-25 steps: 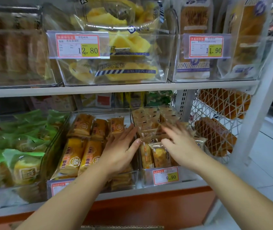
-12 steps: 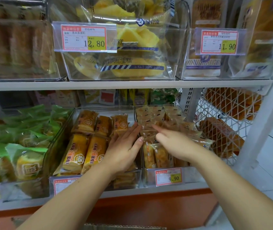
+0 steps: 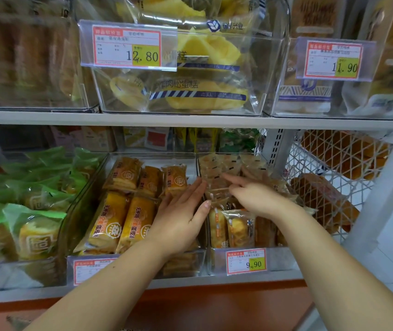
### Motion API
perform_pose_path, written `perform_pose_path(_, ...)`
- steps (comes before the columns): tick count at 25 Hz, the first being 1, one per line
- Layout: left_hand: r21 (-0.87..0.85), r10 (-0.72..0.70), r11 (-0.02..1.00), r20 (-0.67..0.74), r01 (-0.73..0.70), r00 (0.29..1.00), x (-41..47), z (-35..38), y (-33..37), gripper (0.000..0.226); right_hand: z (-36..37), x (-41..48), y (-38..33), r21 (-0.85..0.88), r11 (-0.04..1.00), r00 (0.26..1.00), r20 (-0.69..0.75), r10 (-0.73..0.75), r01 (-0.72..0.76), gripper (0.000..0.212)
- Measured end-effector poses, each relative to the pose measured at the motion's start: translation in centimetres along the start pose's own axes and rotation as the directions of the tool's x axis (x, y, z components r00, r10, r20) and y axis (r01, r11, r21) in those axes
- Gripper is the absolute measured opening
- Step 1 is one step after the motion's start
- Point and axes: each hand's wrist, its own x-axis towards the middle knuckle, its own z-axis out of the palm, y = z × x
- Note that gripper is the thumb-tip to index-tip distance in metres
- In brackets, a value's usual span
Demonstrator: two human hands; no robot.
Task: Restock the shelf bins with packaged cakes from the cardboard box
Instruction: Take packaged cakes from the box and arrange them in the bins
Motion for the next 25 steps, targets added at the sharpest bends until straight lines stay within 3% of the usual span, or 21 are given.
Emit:
perform_pose_path(5, 0.013, -0.002, 1.000, -0.006, 0.002, 1.000, -0.1, 0.1, 0.0, 0.055, 1.5, 3.5, -0.4, -0.383, 0.924, 1.000, -0.005, -0.001, -0.001, 0.054)
perform_pose_path(10, 0.020, 0.002, 1.000, -0.005, -0.002, 1.000, 0.0, 0.3, -0.1, 0.056, 0.5, 4.0, -0.2, -0.262, 0.965, 0.997, 0.083, 0.000, 0.021, 0.048)
perform_pose_path(16, 0.012, 0.009, 1.000, -0.005, -0.009, 1.000, 0.1, 0.4, -0.3, 0.062, 0.4, 4.8, 1.2, -0.486, 0.871, 0.996, 0.010, 0.084, -0.069, 0.062)
perform_pose_path(20, 0.022, 0.004, 1.000, -0.002, -0.004, 1.000, 0.0, 0.3, -0.1, 0.063, -0.1, 4.9, 1.2, -0.439, 0.898, 0.997, 0.048, 0.062, -0.035, 0.064)
perform_pose_path(25, 0.025, 0.002, 1.000, -0.003, -0.002, 1.000, 0.1, 0.2, 0.0, 0.062, -0.6, 6.1, 1.9, -0.409, 0.904, 0.991, -0.002, 0.134, -0.123, 0.067)
